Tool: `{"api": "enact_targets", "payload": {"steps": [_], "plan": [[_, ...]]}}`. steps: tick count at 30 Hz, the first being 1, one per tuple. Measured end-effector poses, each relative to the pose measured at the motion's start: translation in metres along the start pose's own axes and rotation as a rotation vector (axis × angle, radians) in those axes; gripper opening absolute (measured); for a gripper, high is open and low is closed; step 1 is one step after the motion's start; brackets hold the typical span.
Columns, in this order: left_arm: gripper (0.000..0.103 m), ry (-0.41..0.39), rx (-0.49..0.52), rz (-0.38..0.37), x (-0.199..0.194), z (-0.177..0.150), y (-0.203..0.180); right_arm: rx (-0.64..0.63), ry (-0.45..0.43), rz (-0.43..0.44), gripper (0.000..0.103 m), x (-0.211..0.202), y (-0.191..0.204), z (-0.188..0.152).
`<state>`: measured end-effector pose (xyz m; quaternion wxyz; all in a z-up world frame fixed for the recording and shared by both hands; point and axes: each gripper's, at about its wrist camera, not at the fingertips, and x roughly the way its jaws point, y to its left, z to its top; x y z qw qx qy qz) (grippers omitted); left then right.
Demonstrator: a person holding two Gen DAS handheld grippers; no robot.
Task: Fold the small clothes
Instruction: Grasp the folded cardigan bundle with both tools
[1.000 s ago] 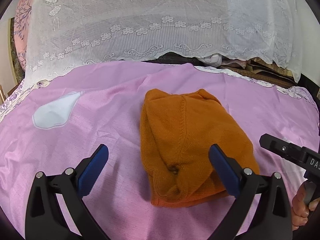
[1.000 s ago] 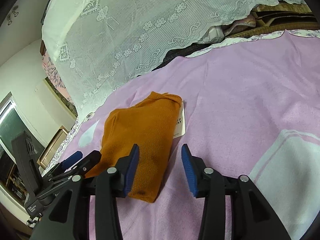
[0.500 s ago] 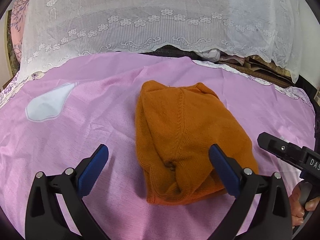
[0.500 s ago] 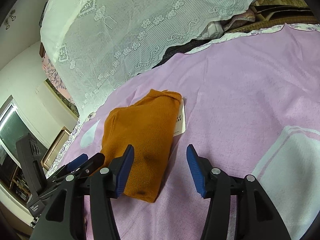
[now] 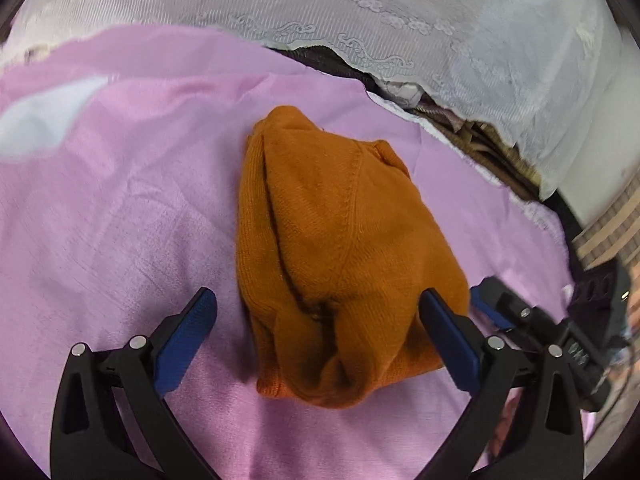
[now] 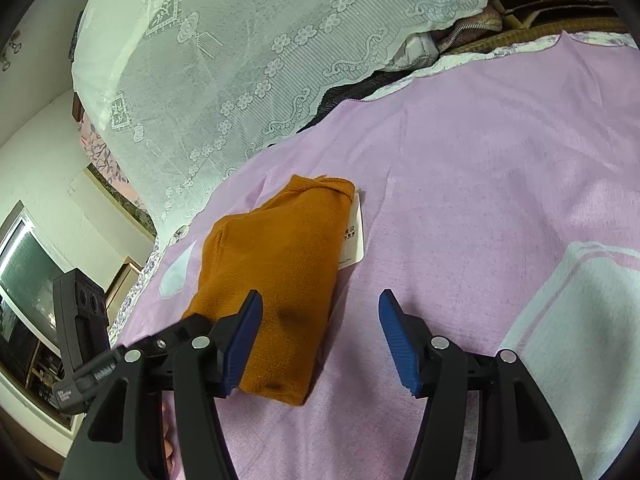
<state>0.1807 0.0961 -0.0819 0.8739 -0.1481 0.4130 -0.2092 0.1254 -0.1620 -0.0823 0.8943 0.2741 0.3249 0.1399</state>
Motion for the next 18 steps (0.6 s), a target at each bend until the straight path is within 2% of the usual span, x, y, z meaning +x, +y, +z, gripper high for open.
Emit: {"api": "enact_targets", "payload": {"steps": [6, 9, 18], "plan": [[0.098, 0.011, -0.095, -0.127, 0.001, 0.006, 0.012, 0.046, 0.057, 0.051, 0.061, 0.012, -0.005, 0.004], [0.098, 0.026, -0.110, -0.181, 0.001, 0.006, 0.013, 0.071, 0.077, 0.088, 0.061, 0.018, -0.006, 0.007], [0.098, 0.063, -0.084, -0.181, 0.015, 0.010, 0.007, 0.163, 0.159, 0.169, 0.061, 0.048, -0.010, 0.019]]}}
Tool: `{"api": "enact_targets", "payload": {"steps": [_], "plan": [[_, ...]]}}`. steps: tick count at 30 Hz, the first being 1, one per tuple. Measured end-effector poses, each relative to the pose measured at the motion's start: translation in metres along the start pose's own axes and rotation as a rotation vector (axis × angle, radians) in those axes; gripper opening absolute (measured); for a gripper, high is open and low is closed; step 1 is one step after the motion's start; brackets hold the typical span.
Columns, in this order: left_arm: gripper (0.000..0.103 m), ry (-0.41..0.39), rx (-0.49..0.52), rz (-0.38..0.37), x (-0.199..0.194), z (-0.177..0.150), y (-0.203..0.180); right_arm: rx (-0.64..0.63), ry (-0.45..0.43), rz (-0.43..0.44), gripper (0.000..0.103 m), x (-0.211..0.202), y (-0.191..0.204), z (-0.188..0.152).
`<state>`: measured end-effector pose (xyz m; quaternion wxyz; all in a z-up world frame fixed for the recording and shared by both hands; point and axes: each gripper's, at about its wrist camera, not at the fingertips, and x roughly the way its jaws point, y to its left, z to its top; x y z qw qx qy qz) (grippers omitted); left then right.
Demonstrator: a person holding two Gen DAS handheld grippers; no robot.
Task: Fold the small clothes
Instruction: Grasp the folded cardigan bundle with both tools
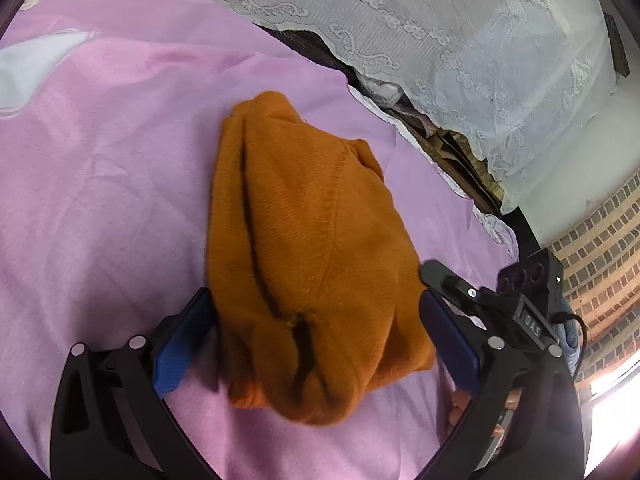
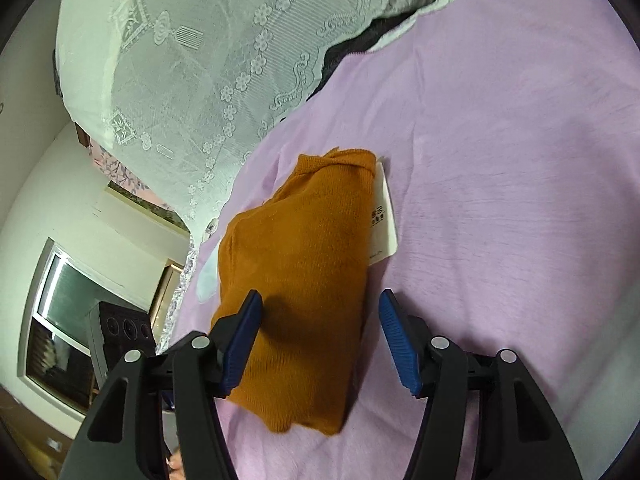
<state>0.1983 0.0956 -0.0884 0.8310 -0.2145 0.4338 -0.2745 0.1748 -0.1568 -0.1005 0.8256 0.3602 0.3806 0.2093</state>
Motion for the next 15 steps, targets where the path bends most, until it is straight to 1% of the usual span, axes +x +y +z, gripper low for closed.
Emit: {"api": "enact_targets", "payload": {"steps": [3, 6, 8, 9, 11, 12, 14, 15], "plan": [[0.098, 0.010, 0.011, -0.015, 0.006, 0.002, -0.001, -0.001, 0.019, 0.005, 0.061, 0.013, 0.002, 0.006], [0.098, 0.009, 0.044, 0.018, 0.014, 0.003, -0.004, 0.003, 0.026, 0.004, 0.061, 0.026, 0.004, 0.013], [0.095, 0.001, 0.059, 0.040, 0.016, 0.003, -0.005, 0.002, 0.023, 0.003, 0.060, 0.031, 0.005, 0.015], [0.093, -0.005, 0.066, 0.058, 0.017, 0.003, -0.006, -0.001, 0.020, -0.002, 0.058, 0.032, 0.005, 0.015], [0.080, -0.017, 0.079, 0.100, 0.018, 0.003, -0.006, -0.021, 0.010, -0.029, 0.051, 0.033, 0.007, 0.014], [0.077, -0.023, 0.080, 0.106, 0.018, 0.003, -0.006, -0.032, 0.003, -0.037, 0.048, 0.033, 0.008, 0.013], [0.067, -0.034, 0.087, 0.113, 0.016, 0.002, -0.006, -0.066, -0.012, -0.055, 0.044, 0.033, 0.012, 0.011], [0.065, -0.039, 0.098, 0.120, 0.016, 0.001, -0.008, -0.083, -0.020, -0.065, 0.042, 0.032, 0.014, 0.010]]}}
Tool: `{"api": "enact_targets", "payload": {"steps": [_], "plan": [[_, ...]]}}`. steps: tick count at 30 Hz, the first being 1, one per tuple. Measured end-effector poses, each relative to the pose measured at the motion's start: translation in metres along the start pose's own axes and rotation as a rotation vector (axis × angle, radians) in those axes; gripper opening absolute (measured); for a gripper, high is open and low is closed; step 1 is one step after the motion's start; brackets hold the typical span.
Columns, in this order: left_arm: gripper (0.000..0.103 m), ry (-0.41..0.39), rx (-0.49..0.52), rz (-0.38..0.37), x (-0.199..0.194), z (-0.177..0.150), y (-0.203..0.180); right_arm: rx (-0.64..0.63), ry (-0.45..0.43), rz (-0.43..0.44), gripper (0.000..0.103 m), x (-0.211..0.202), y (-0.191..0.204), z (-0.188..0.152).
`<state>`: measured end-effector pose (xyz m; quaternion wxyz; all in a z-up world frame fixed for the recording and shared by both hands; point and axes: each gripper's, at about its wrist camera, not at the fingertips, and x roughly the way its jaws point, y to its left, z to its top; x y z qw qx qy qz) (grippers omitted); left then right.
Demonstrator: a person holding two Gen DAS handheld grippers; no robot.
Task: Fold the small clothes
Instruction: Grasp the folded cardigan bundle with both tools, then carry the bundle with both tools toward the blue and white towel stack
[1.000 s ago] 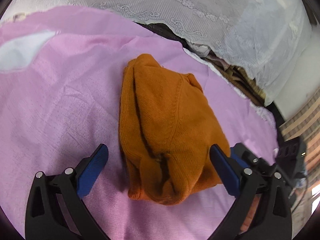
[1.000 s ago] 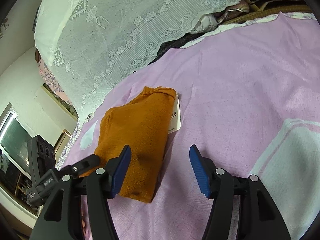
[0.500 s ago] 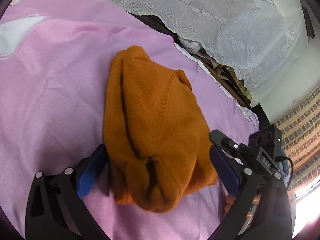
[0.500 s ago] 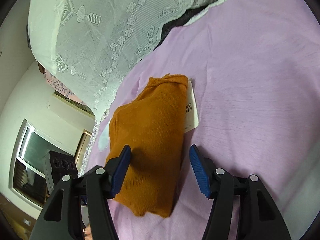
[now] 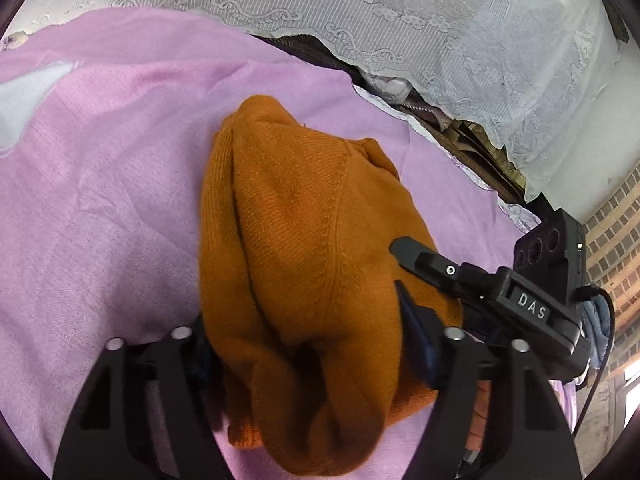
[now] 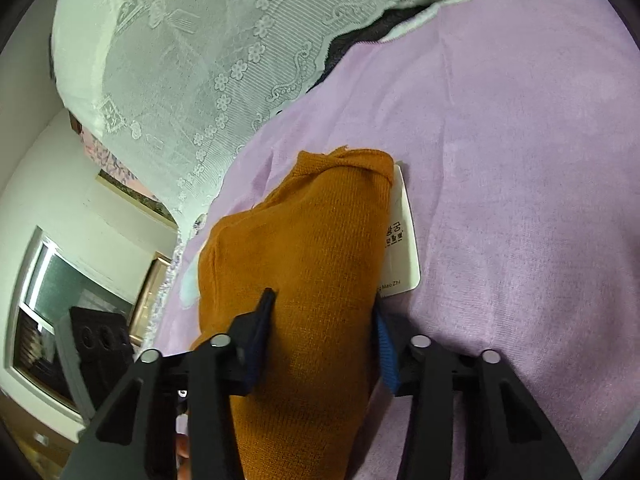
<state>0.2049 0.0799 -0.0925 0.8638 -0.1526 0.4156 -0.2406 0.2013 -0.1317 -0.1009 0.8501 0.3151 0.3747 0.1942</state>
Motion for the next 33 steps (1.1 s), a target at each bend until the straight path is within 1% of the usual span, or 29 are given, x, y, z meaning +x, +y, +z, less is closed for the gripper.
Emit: {"api": "enact_targets", "payload": {"steps": [2, 3, 5, 6, 8, 10, 13, 15, 22, 33], "plan": [[0.058, -0.010, 0.028, 0.020, -0.001, -0.002, -0.005, -0.053, -0.025, -0.029, 0.038, -0.003, 0.008, -0.003], [0.056, -0.023, 0.053, 0.039, -0.003, -0.003, -0.009, -0.077, -0.036, -0.040, 0.037, -0.005, 0.012, -0.004], [0.049, -0.043, 0.088, 0.061, -0.007, -0.006, -0.015, -0.123, -0.059, -0.060, 0.036, -0.009, 0.019, -0.007], [0.048, -0.056, 0.102, 0.071, -0.009, -0.008, -0.018, -0.137, -0.069, -0.064, 0.036, -0.012, 0.020, -0.008], [0.043, -0.071, 0.119, 0.072, -0.014, -0.011, -0.024, -0.173, -0.100, -0.078, 0.035, -0.022, 0.026, -0.012], [0.041, -0.085, 0.140, 0.067, -0.019, -0.017, -0.031, -0.206, -0.133, -0.095, 0.035, -0.035, 0.032, -0.017], [0.040, -0.111, 0.195, 0.076, -0.027, -0.027, -0.050, -0.225, -0.170, -0.113, 0.035, -0.055, 0.033, -0.024], [0.040, -0.114, 0.223, 0.076, -0.030, -0.035, -0.063, -0.221, -0.184, -0.125, 0.035, -0.070, 0.030, -0.031], [0.039, -0.096, 0.261, 0.054, -0.033, -0.066, -0.097, -0.186, -0.191, -0.164, 0.035, -0.113, 0.013, -0.053], [0.039, -0.088, 0.300, -0.020, -0.037, -0.110, -0.154, -0.236, -0.240, -0.241, 0.035, -0.188, -0.003, -0.083]]}}
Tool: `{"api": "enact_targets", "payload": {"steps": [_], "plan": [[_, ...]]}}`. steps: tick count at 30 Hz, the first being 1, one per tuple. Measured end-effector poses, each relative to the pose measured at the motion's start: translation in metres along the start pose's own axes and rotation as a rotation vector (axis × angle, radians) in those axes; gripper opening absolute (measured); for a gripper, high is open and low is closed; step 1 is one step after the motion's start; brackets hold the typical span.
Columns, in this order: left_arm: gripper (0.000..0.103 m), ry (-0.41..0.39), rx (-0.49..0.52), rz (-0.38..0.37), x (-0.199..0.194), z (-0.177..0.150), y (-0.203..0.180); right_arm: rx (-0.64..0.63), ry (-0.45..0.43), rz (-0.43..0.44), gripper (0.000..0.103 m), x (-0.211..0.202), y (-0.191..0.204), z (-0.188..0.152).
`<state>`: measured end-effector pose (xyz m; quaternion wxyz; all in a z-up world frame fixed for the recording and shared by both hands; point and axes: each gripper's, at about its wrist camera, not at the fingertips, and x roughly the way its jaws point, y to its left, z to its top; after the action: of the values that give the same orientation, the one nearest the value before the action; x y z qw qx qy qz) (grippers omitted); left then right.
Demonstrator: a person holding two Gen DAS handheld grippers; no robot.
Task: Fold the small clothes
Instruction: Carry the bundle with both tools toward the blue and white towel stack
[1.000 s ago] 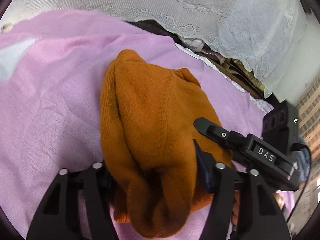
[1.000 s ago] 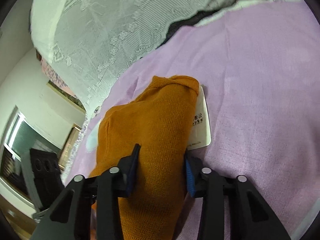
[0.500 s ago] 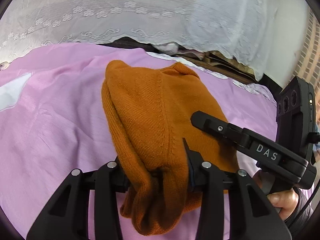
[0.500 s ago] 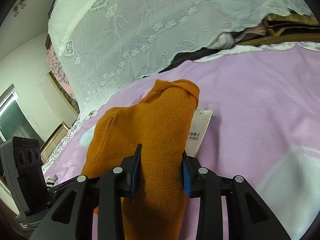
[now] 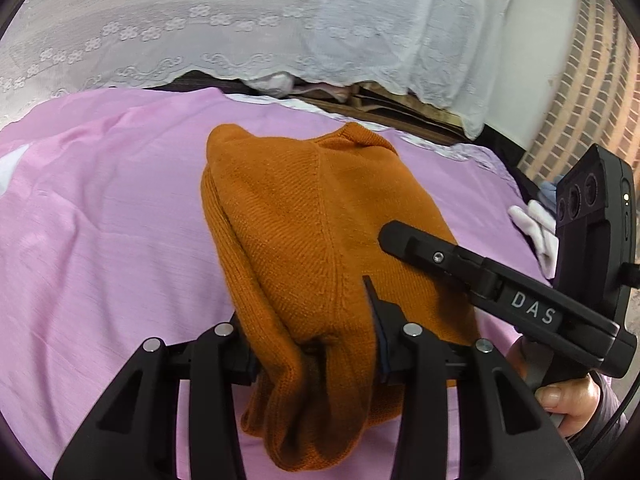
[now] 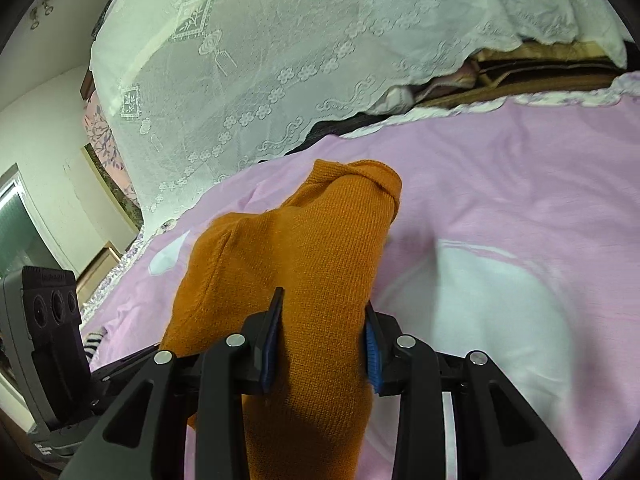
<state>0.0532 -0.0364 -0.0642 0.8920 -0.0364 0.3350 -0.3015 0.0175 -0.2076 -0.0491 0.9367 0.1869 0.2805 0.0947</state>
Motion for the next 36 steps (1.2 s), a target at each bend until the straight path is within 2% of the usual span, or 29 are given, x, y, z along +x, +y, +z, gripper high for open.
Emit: {"api": "enact_targets", "payload": {"steps": [9, 15, 24, 30, 36], "plan": [[0.039, 0.010, 0.079, -0.081, -0.001, -0.014, -0.068, -0.003, -0.046, -0.061, 0.035, -0.067, -0.033, -0.013], [0.039, 0.025, 0.133, -0.124, 0.003, -0.017, -0.114, 0.003, -0.107, -0.117, 0.035, -0.116, -0.061, -0.021], [0.039, 0.039, 0.259, -0.232, -0.001, -0.030, -0.203, 0.063, -0.202, -0.204, 0.035, -0.202, -0.103, -0.040], [0.039, 0.060, 0.324, -0.329, -0.008, -0.047, -0.263, 0.097, -0.258, -0.287, 0.035, -0.272, -0.130, -0.061], [0.039, 0.106, 0.408, -0.410, -0.006, -0.071, -0.328, 0.103, -0.237, -0.400, 0.035, -0.327, -0.155, -0.080]]}}
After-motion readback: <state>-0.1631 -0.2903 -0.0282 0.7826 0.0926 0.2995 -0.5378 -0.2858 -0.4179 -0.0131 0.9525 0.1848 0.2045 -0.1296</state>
